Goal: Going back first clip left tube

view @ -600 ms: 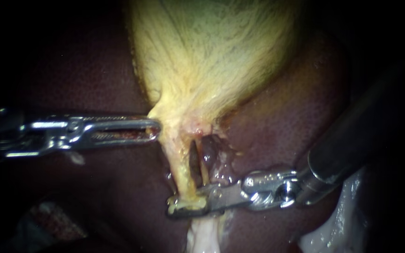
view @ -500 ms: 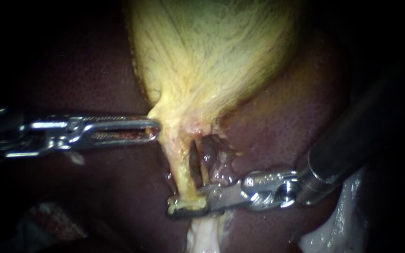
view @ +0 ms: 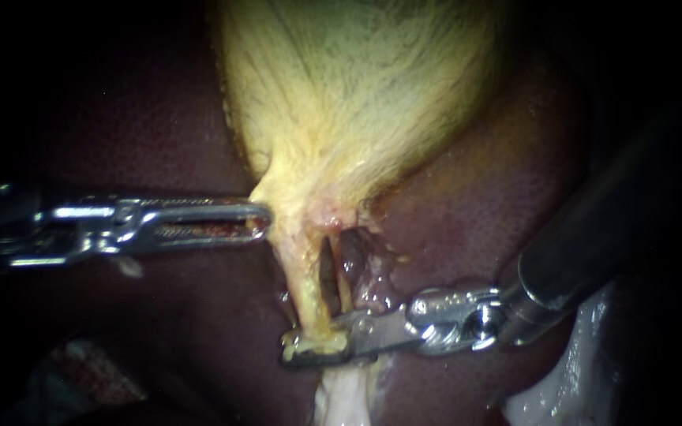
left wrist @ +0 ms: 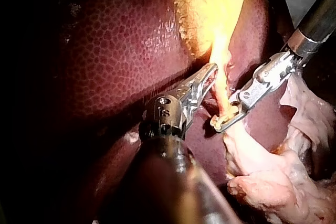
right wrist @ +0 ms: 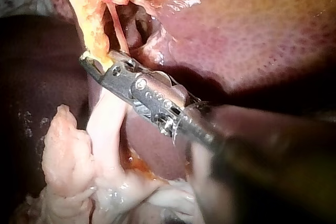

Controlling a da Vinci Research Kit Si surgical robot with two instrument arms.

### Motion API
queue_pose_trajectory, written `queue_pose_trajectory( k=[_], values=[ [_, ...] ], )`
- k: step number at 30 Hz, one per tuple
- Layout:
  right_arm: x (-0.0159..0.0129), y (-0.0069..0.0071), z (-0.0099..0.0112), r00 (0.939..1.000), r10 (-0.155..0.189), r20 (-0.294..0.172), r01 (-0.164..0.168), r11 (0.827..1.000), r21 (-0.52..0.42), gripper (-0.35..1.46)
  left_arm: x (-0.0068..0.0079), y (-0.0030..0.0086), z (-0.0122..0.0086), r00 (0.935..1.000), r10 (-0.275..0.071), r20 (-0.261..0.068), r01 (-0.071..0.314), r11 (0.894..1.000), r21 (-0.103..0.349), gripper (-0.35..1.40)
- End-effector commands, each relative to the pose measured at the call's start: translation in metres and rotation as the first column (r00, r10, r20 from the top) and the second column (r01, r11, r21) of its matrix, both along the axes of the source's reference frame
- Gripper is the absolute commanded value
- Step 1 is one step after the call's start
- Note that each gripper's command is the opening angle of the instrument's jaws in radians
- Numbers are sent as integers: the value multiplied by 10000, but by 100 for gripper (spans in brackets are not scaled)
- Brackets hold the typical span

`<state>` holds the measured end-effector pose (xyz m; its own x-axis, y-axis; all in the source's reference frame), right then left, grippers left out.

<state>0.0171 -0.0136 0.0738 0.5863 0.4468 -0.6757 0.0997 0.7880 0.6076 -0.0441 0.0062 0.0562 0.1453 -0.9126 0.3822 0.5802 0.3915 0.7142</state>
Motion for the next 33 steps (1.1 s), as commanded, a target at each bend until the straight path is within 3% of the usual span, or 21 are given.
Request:
queue_pose_trajectory(
  k=[1,4,11,13,14,20,29,33],
  values=[
    [0,1,1,10000,6,-52,-7,9999,-146,20,0,0,0,10000,-4,-1,4,10000,1,-35],
    [3,1,1,9995,223,-213,-226,9996,-176,43,0,0,-1,10000,-6,-3,6,10000,1,-35],
    [4,7,-4,9974,174,-704,-271,9900,-1385,57,0,0,-1,10000,-7,-4,7,10000,2,-35],
    [4,10,-6,9967,324,-742,-456,9820,-1832,60,0,0,-1,10000,-7,-4,7,10000,2,-35],
    [3,13,-8,9958,568,-714,-709,9743,-2136,60,0,0,-1,10000,-7,-4,7,10000,2,-35],
    [-2,21,-15,9953,518,-822,-728,9580,-2774,60,1,-1,-2,10000,-5,-3,5,10000,2,-35],
    [-20,22,-21,9952,406,-886,-642,9573,-2820,60,2,-1,-2,10000,-1,0,1,10000,2,-35],
    [-43,25,-36,9951,472,-873,-702,9565,-2832,60,2,-1,-1,10000,2,1,-2,10000,1,-35]
  ],
)
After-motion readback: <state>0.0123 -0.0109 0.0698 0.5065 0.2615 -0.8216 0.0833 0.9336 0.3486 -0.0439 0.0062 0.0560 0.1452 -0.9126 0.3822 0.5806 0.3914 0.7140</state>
